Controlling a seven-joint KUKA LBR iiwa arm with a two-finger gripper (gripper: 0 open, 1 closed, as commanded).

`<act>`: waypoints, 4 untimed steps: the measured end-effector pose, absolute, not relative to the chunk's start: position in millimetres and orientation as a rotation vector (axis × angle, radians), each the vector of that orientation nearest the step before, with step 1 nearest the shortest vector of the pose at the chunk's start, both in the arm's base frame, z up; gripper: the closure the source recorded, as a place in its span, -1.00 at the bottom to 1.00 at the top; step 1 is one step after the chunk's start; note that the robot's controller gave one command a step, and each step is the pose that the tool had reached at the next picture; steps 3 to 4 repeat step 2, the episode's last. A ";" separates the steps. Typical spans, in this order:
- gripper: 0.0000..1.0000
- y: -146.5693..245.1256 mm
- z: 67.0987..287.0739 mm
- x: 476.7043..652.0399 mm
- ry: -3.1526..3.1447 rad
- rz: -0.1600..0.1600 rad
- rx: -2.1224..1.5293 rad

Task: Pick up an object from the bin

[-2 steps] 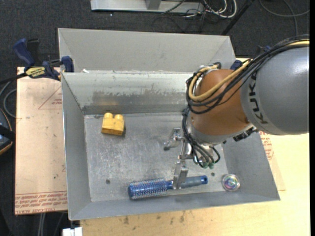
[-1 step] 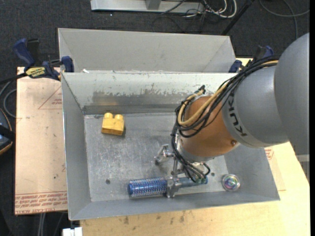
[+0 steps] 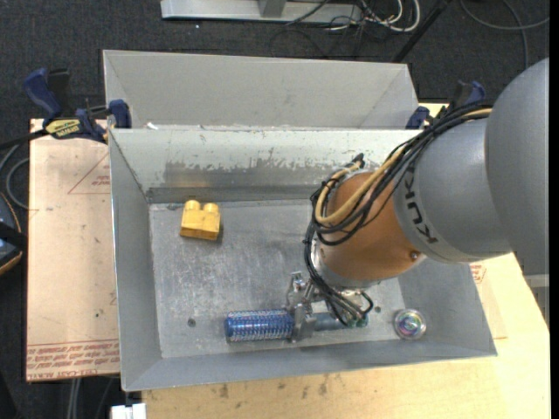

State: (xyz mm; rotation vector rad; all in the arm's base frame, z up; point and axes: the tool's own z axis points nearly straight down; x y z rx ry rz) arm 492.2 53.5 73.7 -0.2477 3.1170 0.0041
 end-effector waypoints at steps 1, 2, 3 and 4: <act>1.00 49.3 199.8 491.5 3.127 0.001 -0.191; 1.00 43.9 237.0 491.8 3.070 0.000 -0.646; 1.00 43.9 237.0 491.8 3.070 0.000 -0.646; 1.00 43.9 237.0 491.8 3.070 0.000 -0.646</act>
Offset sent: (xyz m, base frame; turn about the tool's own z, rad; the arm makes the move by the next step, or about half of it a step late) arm -0.0024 -0.0048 0.1225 0.0367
